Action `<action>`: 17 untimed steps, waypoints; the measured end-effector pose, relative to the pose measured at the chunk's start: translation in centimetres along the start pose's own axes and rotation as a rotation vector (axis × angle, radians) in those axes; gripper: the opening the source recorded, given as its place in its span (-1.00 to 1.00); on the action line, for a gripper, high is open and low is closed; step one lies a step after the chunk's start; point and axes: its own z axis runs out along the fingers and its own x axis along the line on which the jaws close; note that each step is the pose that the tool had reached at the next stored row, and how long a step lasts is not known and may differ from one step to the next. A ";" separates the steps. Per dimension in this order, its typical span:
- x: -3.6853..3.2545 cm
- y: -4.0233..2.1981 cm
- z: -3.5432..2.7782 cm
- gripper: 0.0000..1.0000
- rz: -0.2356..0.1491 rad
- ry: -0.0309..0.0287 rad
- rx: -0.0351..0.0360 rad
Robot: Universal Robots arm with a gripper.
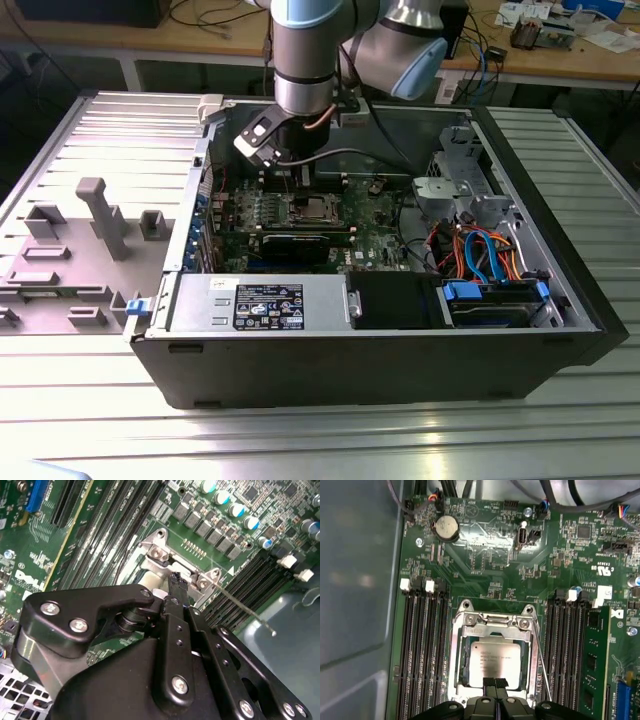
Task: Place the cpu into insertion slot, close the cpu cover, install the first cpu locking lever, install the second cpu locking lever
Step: 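Close the cpu cover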
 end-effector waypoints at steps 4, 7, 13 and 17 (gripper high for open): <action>0.05 -0.32 0.39 -0.79 -0.001 0.0005 -0.0003; 0.04 -0.37 0.62 -0.79 -0.002 0.0001 0.0000; -0.15 2.04 0.32 -0.79 -0.002 -0.0056 0.0003; -0.17 2.36 0.32 -0.79 -0.002 -0.0056 0.0002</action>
